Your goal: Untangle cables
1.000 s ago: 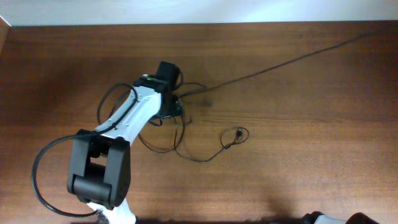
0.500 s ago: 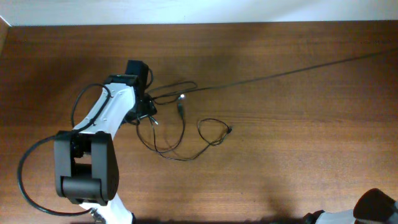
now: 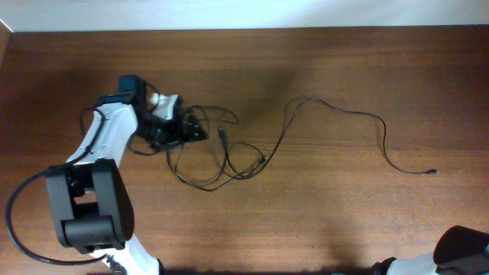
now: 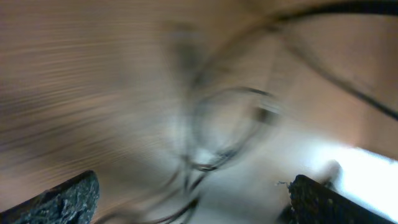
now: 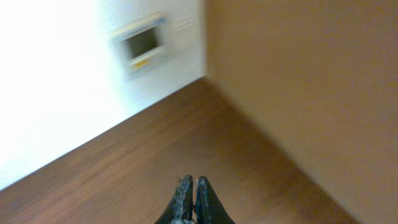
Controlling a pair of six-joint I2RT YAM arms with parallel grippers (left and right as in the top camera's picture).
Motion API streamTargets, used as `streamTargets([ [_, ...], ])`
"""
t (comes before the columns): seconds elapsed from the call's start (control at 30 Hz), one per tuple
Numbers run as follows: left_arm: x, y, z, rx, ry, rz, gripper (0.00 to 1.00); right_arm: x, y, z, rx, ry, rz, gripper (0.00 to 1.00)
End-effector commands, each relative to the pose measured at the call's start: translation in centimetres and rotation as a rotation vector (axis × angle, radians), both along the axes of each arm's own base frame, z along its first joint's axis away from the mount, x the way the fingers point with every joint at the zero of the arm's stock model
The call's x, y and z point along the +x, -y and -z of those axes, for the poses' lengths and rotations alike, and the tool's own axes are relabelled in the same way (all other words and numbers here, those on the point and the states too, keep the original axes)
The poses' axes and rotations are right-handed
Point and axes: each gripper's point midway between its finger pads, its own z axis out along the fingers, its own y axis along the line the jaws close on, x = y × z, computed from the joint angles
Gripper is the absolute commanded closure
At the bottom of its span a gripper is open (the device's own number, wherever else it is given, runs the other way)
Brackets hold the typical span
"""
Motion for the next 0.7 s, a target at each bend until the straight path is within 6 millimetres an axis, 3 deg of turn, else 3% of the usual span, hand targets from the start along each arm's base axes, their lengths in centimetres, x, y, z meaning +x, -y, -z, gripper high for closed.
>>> streamTargets([
  [0.0, -0.9, 6.2, -4.4, -0.338, 0.189, 0.235, 0.01, 2.3, -6.8, 0.9, 0.105, -0.010, -0.241, 0.96],
  [0.07, -1.2, 6.9, -4.6, -0.358, 0.170, 0.234, 0.01, 2.4, -11.7, 2.9, 0.222, -0.074, -0.387, 0.84],
  [0.1, -1.2, 7.0, -4.9, -0.377, 0.163, 0.226, 0.01, 2.2, -13.7, 3.8, 0.277, -0.109, -0.442, 0.70],
  [0.13, -1.2, 7.3, -5.6, -0.421, 0.161, 0.216, 0.01, 1.7, -16.2, 4.8, 0.344, -0.153, -0.506, 0.51],
  [0.17, -1.0, 7.3, -6.0, -0.448, 0.156, 0.201, 0.01, 1.4, -17.5, 5.4, 0.378, -0.179, -0.536, 0.42],
  [0.23, -0.3, 6.4, -6.4, -0.471, 0.110, 0.120, 0.01, 0.1, -21.9, 7.2, 0.495, -0.279, -0.636, 0.28],
  [0.37, 1.5, 3.7, -6.0, -0.461, -0.021, -0.087, 0.01, -2.0, -28.7, 10.8, 0.649, -0.489, -0.743, 0.12],
  [0.4, 1.8, 2.5, -4.8, -0.398, -0.102, -0.183, 0.01, -2.1, -30.8, 12.7, 0.680, -0.556, -0.761, 0.09],
  [0.47, 1.8, 1.1, -3.1, -0.302, -0.234, -0.328, 0.01, -1.8, -32.9, 15.8, 0.702, -0.637, -0.735, 0.07],
  [0.57, 1.6, -0.4, -1.2, -0.196, -0.434, -0.568, 0.01, -1.0, -34.4, 23.3, 0.688, -0.771, -0.443, 0.06],
  [0.67, 1.6, -0.5, -1.0, -0.192, -0.494, -0.640, 0.01, 0.0, -36.6, 28.6, 0.667, -0.769, -0.243, 0.07],
])
